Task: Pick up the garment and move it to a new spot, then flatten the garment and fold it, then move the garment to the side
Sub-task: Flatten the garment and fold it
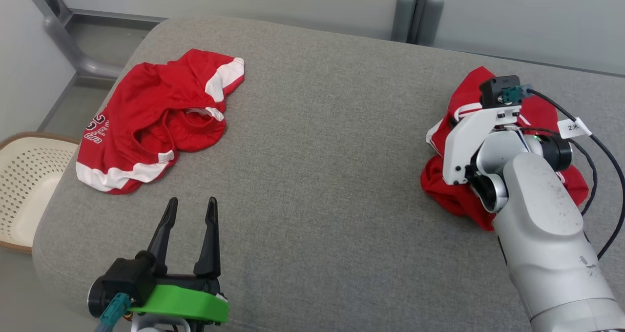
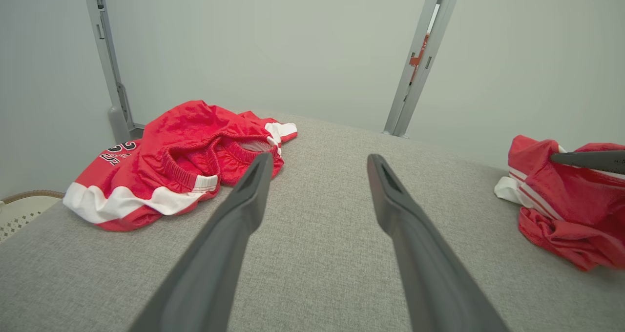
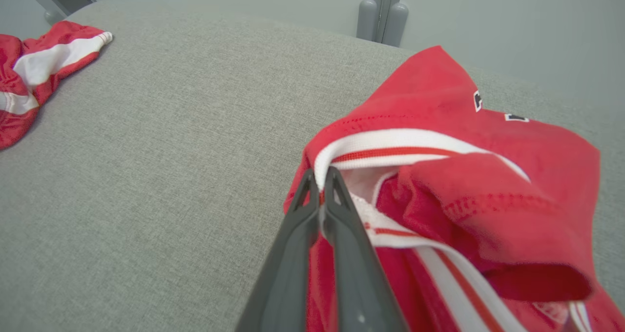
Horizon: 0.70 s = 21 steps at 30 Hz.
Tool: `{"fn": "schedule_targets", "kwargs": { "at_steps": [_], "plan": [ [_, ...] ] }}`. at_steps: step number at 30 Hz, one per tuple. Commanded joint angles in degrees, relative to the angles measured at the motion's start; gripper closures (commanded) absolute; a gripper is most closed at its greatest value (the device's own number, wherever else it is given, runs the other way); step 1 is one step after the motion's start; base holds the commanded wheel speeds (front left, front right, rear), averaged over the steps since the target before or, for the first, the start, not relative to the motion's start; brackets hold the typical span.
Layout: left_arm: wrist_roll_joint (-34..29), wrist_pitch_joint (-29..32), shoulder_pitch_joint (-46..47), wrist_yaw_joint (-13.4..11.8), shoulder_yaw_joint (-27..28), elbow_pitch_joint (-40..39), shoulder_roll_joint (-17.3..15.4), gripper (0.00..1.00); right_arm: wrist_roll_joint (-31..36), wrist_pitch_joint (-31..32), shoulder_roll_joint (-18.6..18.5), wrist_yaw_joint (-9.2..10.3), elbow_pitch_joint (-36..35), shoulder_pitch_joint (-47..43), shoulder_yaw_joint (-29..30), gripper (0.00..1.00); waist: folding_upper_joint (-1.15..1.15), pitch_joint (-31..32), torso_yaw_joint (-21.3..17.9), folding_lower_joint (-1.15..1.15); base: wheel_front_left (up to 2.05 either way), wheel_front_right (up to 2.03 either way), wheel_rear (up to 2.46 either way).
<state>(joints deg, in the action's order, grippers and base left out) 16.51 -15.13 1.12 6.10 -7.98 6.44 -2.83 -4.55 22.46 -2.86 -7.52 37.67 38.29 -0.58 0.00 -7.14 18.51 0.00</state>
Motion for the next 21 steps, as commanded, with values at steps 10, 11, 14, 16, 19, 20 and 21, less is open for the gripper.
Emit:
{"fn": "schedule_targets", "kwargs": {
  "at_steps": [10,11,14,16,19,20,21],
  "plan": [
    [-1.12,-0.03,-1.47,0.39,1.47,0.12,-0.11,0.00,-9.40,-14.16,-0.12,0.06,-9.71,7.35,-9.06,1.00,0.00,2.17,-1.59,0.00,0.00,0.00,0.00],
    [-1.05,-0.03,-1.56,0.40,1.56,0.13,-0.11,0.00,-10.30,-16.11,-0.13,0.06,-11.53,8.47,-9.48,1.00,0.00,2.37,-1.76,0.00,0.00,0.00,0.00],
    [-1.32,-0.04,-1.77,0.44,1.77,0.08,-0.11,0.00,-12.23,-22.06,-0.11,0.06,-16.94,10.84,-10.13,1.00,0.00,2.95,-2.29,0.00,0.00,0.00,0.00],
    [-1.35,-0.04,-1.71,0.53,1.84,-0.04,-0.11,0.00,-13.40,-27.00,-0.54,0.06,-21.22,11.89,-9.88,1.00,0.00,3.15,-2.61,0.00,0.00,0.00,0.00],
    [-1.41,-0.03,-1.94,0.63,1.95,-0.16,-0.11,0.00,-13.88,-31.14,-2.30,0.09,-25.09,9.75,-6.71,1.00,0.00,3.43,-3.25,0.00,0.00,0.00,0.00],
    [-1.43,-0.03,-2.07,0.62,2.07,-0.21,-0.11,0.00,-13.46,-30.98,-2.73,0.09,-25.40,8.54,-5.34,1.00,0.00,3.43,-3.53,0.00,0.00,0.00,0.00],
    [-1.42,-0.03,-2.15,0.60,2.16,-0.29,-0.12,0.00,-12.69,-30.42,-3.26,0.08,-25.59,7.19,-3.44,1.00,0.00,3.38,-3.84,0.00,0.00,0.00,0.00]
  ]
}}
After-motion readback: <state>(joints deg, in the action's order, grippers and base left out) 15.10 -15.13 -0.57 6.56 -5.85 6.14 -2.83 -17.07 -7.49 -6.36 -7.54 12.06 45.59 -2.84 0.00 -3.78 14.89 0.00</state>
